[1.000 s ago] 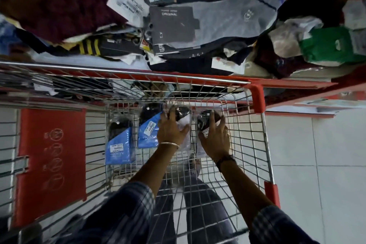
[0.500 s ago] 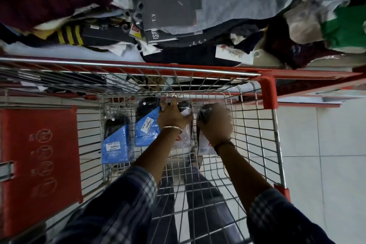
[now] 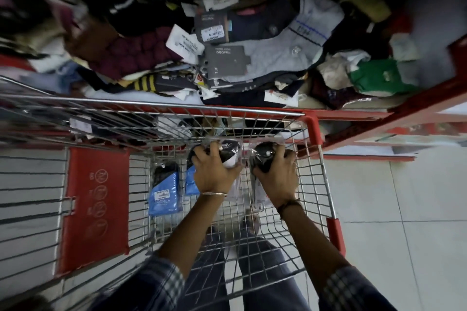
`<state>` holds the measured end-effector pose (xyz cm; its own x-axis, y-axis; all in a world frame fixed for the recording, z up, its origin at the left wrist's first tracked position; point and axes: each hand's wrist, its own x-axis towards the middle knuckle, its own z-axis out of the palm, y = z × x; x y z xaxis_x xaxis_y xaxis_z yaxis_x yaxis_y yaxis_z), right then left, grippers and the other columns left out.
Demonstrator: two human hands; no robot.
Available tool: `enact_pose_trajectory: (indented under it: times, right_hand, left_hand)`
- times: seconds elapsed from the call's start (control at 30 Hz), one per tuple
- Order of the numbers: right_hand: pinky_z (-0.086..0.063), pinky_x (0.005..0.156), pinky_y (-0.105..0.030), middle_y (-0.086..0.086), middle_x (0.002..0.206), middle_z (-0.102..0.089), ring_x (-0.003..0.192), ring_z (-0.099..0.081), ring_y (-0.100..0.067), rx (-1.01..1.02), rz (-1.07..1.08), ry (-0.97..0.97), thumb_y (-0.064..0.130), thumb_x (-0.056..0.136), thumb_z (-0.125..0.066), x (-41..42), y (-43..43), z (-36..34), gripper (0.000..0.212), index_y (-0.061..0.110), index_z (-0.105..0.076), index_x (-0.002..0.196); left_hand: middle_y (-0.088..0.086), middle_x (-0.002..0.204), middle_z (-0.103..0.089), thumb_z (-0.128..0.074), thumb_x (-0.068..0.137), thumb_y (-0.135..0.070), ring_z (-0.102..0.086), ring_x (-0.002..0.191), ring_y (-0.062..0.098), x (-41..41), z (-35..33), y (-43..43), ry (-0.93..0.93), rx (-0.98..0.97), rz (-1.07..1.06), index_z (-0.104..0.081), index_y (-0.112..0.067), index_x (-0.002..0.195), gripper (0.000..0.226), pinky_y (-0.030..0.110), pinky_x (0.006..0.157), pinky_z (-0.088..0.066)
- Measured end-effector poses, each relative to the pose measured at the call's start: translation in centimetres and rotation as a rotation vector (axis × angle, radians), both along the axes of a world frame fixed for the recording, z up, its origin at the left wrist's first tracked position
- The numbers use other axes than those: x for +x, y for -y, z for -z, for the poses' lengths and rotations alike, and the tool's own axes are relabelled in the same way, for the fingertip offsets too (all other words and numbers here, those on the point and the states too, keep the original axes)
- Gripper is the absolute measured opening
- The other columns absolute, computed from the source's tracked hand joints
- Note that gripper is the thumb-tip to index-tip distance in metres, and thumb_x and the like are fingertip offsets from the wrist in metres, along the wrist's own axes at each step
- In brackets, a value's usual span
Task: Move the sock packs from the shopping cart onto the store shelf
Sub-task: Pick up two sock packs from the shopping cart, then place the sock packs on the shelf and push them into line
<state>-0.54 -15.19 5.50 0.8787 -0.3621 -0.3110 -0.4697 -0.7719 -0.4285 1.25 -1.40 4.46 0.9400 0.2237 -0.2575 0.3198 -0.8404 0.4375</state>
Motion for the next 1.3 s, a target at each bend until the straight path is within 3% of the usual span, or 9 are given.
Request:
enact_pose_trajectory:
  times: [0.1, 0.37, 0.57, 0.87, 1.13, 1.23, 1.3]
  right_hand:
    - [-0.052, 0.075, -0.044, -0.02, 0.122, -0.043, 0.103, -0.055, -0.037, 0.006, 0.031, 0.08, 0.038, 0.071, -0.078, -0.3, -0.2, -4.2, 0.078, 0.012, -0.034, 0.13]
    - [-0.043, 0.066, -0.034, -0.016, 0.116, -0.046, 0.097, -0.055, -0.035, -0.024, 0.028, 0.363, 0.041, 0.066, -0.079, 0.1, -0.2, -14.7, 0.073, 0.017, -0.04, 0.123]
    - [-0.051, 0.061, -0.036, -0.009, 0.119, -0.041, 0.096, -0.056, -0.029, -0.038, 0.012, 0.597, 0.046, 0.062, -0.08, 1.0, 0.0, -21.3, 0.073, 0.021, -0.041, 0.119]
    - [-0.038, 0.055, -0.028, -0.007, 0.118, -0.046, 0.095, -0.055, -0.029, -0.074, 0.055, 1.025, 0.038, 0.061, -0.082, 3.6, 2.4, -31.9, 0.068, 0.021, -0.045, 0.115]
    - [-0.042, 0.057, -0.026, -0.017, 0.12, -0.048, 0.1, -0.056, -0.03, -0.065, 0.135, 1.397, 0.048, 0.065, -0.07, 8.0, 4.7, -39.3, 0.07, 0.007, -0.048, 0.117]
    - [-0.046, 0.065, -0.026, -0.022, 0.124, -0.047, 0.108, -0.053, -0.032, -0.039, 0.141, 1.491, 0.039, 0.067, -0.078, 10.2, 5.6, -40.1, 0.068, 0.006, -0.047, 0.118]
    - [-0.037, 0.075, -0.012, -0.023, 0.122, -0.049, 0.109, -0.051, -0.029, -0.037, 0.123, 1.539, 0.033, 0.065, -0.083, 11.9, 6.1, -40.2, 0.071, 0.006, -0.043, 0.118]
  left_hand:
    - [0.019, 0.126, -0.034, -0.076, 0.06, -0.053, -0.035, 0.116, 0.039, -0.5, -3.5, -0.9, 0.054, -0.033, -0.025, -0.039, -0.017, 0.123, 0.082, 0.044, 0.067, -0.047]
    - [0.017, 0.119, -0.042, -0.078, 0.056, -0.055, -0.046, 0.108, 0.037, -0.1, -13.4, -2.0, 0.419, -0.022, -0.01, -0.047, -0.018, 0.117, 0.078, 0.044, 0.063, -0.051]
    - [0.013, 0.117, -0.042, -0.074, 0.058, -0.055, -0.047, 0.107, 0.033, 0.8, -20.4, -1.7, 0.676, -0.037, 0.058, -0.041, -0.022, 0.118, 0.075, 0.04, 0.05, -0.053]
    - [0.013, 0.124, -0.035, -0.08, 0.061, -0.05, -0.047, 0.112, 0.034, 4.1, -31.4, 0.1, 1.055, -0.207, 0.023, -0.032, -0.013, 0.126, 0.089, 0.039, 0.059, -0.053]
    - [0.023, 0.117, -0.036, -0.08, 0.06, -0.054, -0.04, 0.107, 0.035, 8.8, -38.7, 3.5, 1.296, -0.247, 0.091, -0.026, -0.017, 0.121, 0.089, 0.034, 0.061, -0.049]
    - [0.022, 0.117, -0.034, -0.076, 0.06, -0.058, -0.038, 0.105, 0.031, 10.7, -39.7, 5.0, 1.338, -0.286, 0.106, -0.026, -0.017, 0.12, 0.088, 0.035, 0.066, -0.051]
    - [0.024, 0.115, -0.034, -0.077, 0.06, -0.057, -0.042, 0.103, 0.036, 11.9, -39.8, 6.1, 1.36, -0.303, 0.12, -0.027, -0.017, 0.117, 0.086, 0.035, 0.067, -0.051]
